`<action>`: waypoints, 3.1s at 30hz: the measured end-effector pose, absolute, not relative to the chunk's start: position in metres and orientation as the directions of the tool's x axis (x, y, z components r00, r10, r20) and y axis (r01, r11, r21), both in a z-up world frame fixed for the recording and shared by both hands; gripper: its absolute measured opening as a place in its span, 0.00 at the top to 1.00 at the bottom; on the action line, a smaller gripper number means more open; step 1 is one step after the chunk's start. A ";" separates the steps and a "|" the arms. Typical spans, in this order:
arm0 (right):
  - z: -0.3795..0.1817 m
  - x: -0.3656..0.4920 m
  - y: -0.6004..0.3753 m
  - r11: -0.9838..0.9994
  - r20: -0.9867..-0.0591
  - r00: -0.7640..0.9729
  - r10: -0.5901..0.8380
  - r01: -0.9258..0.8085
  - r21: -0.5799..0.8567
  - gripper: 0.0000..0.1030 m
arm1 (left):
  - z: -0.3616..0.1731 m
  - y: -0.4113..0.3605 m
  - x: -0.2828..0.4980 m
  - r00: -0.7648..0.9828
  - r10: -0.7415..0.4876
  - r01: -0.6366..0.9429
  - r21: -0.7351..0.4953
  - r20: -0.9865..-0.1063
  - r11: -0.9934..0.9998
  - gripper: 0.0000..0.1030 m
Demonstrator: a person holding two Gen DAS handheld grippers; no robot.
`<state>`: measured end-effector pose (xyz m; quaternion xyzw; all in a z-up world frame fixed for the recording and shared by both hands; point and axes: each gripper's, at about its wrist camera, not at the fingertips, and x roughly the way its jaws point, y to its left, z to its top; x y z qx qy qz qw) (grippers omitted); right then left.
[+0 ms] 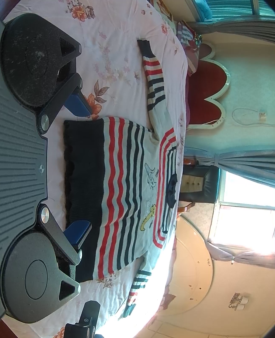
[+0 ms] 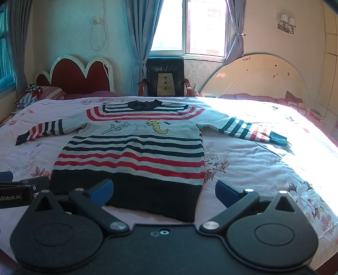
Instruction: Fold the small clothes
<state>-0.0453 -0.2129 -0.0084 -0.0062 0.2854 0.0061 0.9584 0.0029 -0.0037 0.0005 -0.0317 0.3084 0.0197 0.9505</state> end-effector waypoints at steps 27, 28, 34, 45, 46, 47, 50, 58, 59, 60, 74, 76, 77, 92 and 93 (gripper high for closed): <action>-0.012 -0.038 -0.212 1.000 -0.560 0.828 0.015 -0.021 -0.004 0.01 | -0.006 -0.002 0.010 0.798 0.016 -0.066 -0.061 -0.603 0.996 0.00; -0.013 -0.038 -0.213 1.000 -0.564 0.826 0.019 -0.022 0.002 0.01 | -0.007 -0.002 0.012 0.795 0.007 -0.062 -0.071 -0.606 0.996 0.00; -0.016 -0.030 -0.241 1.000 -0.565 0.825 -0.012 0.025 0.015 0.01 | -0.015 -0.010 0.044 0.778 -0.061 -0.050 -0.159 -0.625 0.986 0.00; -0.024 0.075 -0.407 0.933 -0.503 0.852 -0.144 0.287 0.217 0.26 | -0.029 -0.053 0.159 0.774 -0.151 0.034 -0.199 -0.614 0.979 0.00; -0.029 0.091 -0.429 0.917 -0.501 0.851 -0.156 0.313 0.247 0.32 | -0.032 -0.057 0.172 0.774 -0.142 0.018 -0.203 -0.618 0.979 0.00; -0.035 0.105 -0.450 0.897 -0.506 0.845 -0.170 0.345 0.276 0.44 | -0.034 -0.060 0.183 0.771 -0.137 0.007 -0.207 -0.622 0.978 0.00; -0.056 0.144 -0.508 0.835 -0.515 0.838 -0.182 0.408 0.368 0.58 | -0.039 -0.072 0.216 0.800 -0.089 -0.028 -0.184 -0.594 0.982 0.00; -0.140 0.205 -0.614 0.603 -0.560 0.818 -0.135 0.516 0.608 0.60 | -0.047 -0.093 0.289 0.756 -0.076 -0.086 -0.213 -0.650 0.973 0.00; -0.143 0.206 -0.616 0.601 -0.543 0.829 -0.136 0.504 0.620 0.60 | -0.048 -0.095 0.294 0.756 -0.058 -0.095 -0.197 -0.652 0.976 0.00; -0.144 0.208 -0.617 0.610 -0.539 0.831 -0.139 0.500 0.614 0.62 | -0.050 -0.095 0.300 0.748 -0.032 -0.114 -0.176 -0.663 0.978 0.00; -0.093 0.273 -0.530 0.852 -0.442 0.896 -0.043 0.263 0.452 0.93 | -0.056 -0.038 0.343 0.728 -0.052 -0.107 -0.188 -0.683 0.976 0.01; -0.084 0.293 -0.487 0.886 -0.428 0.903 0.044 0.163 0.434 0.93 | -0.053 -0.020 0.348 0.741 -0.066 -0.104 -0.212 -0.668 0.972 0.01; -0.081 0.303 -0.462 0.898 -0.424 0.900 0.097 0.104 0.427 0.93 | -0.053 -0.013 0.350 0.746 -0.073 -0.102 -0.221 -0.662 0.970 0.01; -0.115 0.373 -0.170 0.897 -0.551 0.719 0.424 -0.250 0.364 0.92 | -0.075 0.092 0.371 0.756 -0.208 -0.055 -0.377 -0.620 0.925 0.01; -0.120 0.369 -0.167 0.904 -0.551 0.725 0.413 -0.255 0.343 0.90 | -0.078 0.092 0.374 0.755 -0.223 -0.050 -0.393 -0.617 0.918 0.01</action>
